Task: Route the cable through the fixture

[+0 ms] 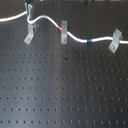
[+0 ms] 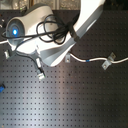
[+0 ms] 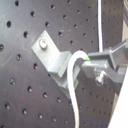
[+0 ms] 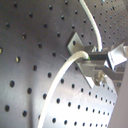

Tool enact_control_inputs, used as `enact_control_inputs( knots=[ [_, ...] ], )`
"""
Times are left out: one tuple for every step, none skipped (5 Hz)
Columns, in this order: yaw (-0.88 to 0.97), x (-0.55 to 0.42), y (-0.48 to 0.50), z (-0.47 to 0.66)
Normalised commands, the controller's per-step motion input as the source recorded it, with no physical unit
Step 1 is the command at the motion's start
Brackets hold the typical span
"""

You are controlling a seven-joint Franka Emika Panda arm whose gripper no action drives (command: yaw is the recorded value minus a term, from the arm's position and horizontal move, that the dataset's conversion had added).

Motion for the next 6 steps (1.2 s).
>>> enact_control_inputs(
  knots=[
    [0.13,-0.206,-0.116,0.05],
    [0.25,-0.184,0.090,0.08],
    [0.25,0.016,0.028,0.00],
    [0.14,0.084,-0.149,-0.12],
    [0.14,0.106,-0.073,0.02],
    [0.14,0.152,-0.112,0.07]
  ],
)
